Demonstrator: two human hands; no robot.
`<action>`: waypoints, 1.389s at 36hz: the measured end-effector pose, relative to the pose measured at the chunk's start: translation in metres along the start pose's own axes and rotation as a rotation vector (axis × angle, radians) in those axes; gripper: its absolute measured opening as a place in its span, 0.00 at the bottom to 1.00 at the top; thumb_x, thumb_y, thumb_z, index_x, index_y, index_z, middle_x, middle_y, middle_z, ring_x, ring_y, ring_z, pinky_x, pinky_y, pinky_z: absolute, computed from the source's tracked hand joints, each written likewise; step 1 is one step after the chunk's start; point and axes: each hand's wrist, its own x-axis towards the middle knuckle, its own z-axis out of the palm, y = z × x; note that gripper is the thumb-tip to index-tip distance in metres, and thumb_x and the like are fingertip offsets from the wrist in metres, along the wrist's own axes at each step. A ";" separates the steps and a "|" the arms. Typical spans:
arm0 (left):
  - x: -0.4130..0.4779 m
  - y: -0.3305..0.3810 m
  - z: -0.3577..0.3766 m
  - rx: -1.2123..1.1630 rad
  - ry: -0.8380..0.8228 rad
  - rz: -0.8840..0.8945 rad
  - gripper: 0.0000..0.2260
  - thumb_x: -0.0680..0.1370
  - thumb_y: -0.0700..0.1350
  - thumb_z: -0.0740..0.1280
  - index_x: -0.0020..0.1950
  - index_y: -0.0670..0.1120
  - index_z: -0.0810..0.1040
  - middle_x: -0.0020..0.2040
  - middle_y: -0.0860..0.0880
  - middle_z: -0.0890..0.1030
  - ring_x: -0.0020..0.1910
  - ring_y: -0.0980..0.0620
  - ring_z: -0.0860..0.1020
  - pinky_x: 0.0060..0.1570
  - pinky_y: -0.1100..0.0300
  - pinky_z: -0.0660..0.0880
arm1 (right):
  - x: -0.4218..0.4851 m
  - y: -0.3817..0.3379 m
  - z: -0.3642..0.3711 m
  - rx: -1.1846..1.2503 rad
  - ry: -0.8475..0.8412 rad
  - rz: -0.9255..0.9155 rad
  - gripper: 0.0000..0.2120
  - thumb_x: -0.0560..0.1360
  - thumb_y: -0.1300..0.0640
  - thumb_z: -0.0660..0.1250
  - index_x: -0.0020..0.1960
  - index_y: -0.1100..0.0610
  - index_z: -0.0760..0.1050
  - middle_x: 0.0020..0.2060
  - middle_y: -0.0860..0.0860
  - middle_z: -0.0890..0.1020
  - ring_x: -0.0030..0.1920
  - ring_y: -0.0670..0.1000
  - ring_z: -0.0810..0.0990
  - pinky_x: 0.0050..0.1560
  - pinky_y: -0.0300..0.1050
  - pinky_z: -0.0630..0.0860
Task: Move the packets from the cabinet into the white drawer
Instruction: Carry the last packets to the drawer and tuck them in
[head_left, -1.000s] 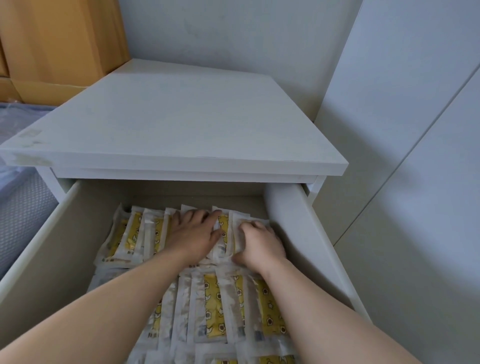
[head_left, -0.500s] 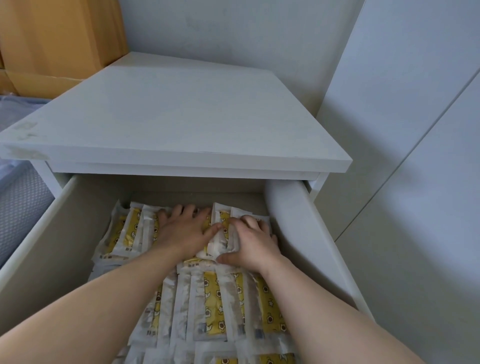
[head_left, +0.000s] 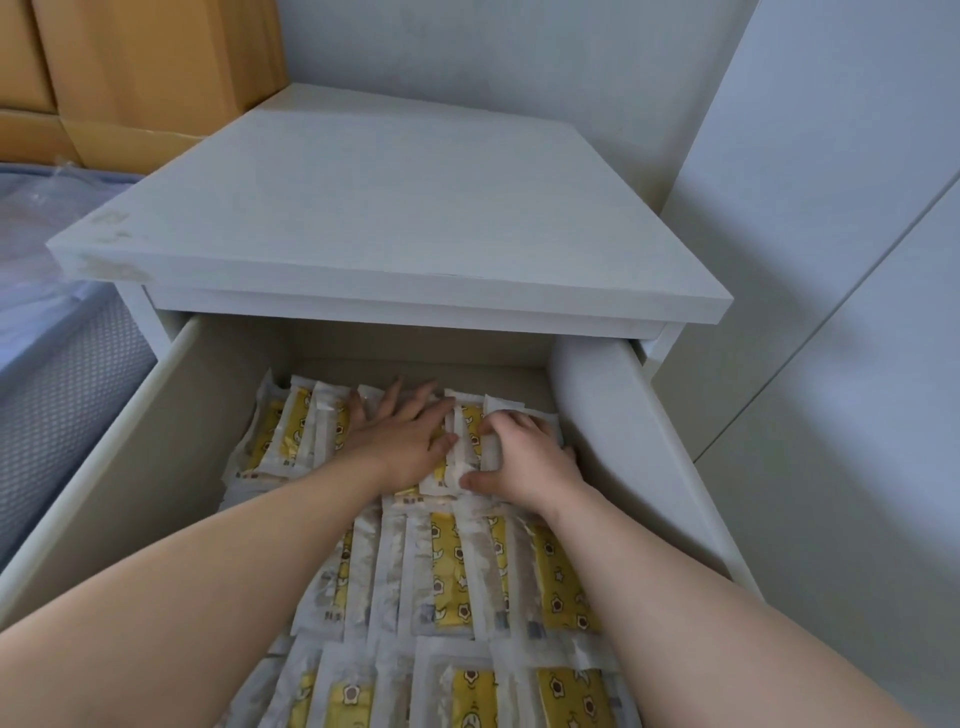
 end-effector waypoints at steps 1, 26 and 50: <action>0.000 -0.001 0.000 -0.007 -0.004 0.003 0.24 0.81 0.60 0.44 0.76 0.61 0.44 0.78 0.56 0.39 0.76 0.47 0.37 0.71 0.36 0.36 | 0.000 0.000 0.000 -0.006 0.000 0.001 0.32 0.70 0.42 0.69 0.69 0.49 0.64 0.72 0.48 0.64 0.72 0.55 0.58 0.67 0.63 0.61; -0.122 0.020 -0.082 -0.205 -0.112 -0.138 0.21 0.82 0.49 0.53 0.76 0.51 0.56 0.76 0.50 0.59 0.75 0.47 0.54 0.70 0.46 0.58 | -0.094 -0.060 -0.064 0.214 -0.086 0.187 0.22 0.78 0.47 0.61 0.70 0.51 0.64 0.70 0.50 0.66 0.70 0.54 0.62 0.70 0.56 0.61; -0.317 0.053 -0.128 -0.309 -0.547 -0.150 0.22 0.80 0.55 0.58 0.74 0.53 0.62 0.73 0.54 0.65 0.71 0.52 0.63 0.69 0.55 0.60 | -0.258 -0.118 -0.113 0.078 -0.668 0.143 0.21 0.76 0.48 0.63 0.68 0.50 0.68 0.65 0.48 0.75 0.64 0.53 0.71 0.65 0.50 0.67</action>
